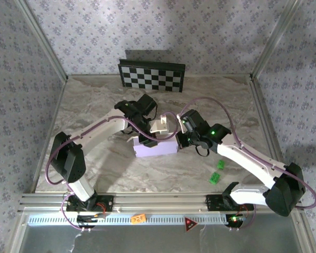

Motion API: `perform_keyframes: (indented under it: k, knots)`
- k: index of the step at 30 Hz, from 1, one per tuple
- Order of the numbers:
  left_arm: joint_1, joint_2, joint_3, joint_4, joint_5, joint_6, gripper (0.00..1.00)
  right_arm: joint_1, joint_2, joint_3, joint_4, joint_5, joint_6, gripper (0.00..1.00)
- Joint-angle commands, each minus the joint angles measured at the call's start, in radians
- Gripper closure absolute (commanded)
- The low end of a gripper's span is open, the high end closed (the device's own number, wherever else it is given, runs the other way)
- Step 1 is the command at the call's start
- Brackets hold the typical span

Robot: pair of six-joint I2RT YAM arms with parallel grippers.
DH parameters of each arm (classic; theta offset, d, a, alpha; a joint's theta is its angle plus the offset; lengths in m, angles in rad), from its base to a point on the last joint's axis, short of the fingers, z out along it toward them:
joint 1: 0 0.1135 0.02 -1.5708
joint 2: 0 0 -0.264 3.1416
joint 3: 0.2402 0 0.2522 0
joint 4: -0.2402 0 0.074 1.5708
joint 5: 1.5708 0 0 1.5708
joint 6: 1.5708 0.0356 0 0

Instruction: Fold the paper box

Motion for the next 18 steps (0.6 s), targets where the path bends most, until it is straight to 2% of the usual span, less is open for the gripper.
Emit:
perform_keyframes:
  k: [1, 3, 6, 13, 18]
  knots:
    - [0.006, 0.013, 0.021, 0.034, -0.046, 0.005, 0.47, 0.014, 0.007, -0.012, 0.015, -0.028, 0.017, 0.92]
    - [0.006, -0.020, 0.008, 0.042, -0.040, -0.009, 0.39, 0.012, 0.007, -0.008, 0.016, -0.021, 0.023, 0.92]
    - [0.013, -0.083, -0.027, 0.068, -0.033, -0.058, 0.33, 0.009, 0.009, -0.009, 0.017, -0.020, 0.027, 0.92]
    - [0.065, -0.315, -0.146, 0.200, -0.048, -0.270, 0.30, 0.005, 0.010, -0.015, 0.015, -0.021, 0.036, 0.92]
    - [0.106, -0.496, -0.246, 0.247, -0.177, -0.529, 0.30, 0.004, 0.010, -0.021, 0.015, -0.018, 0.044, 0.92]
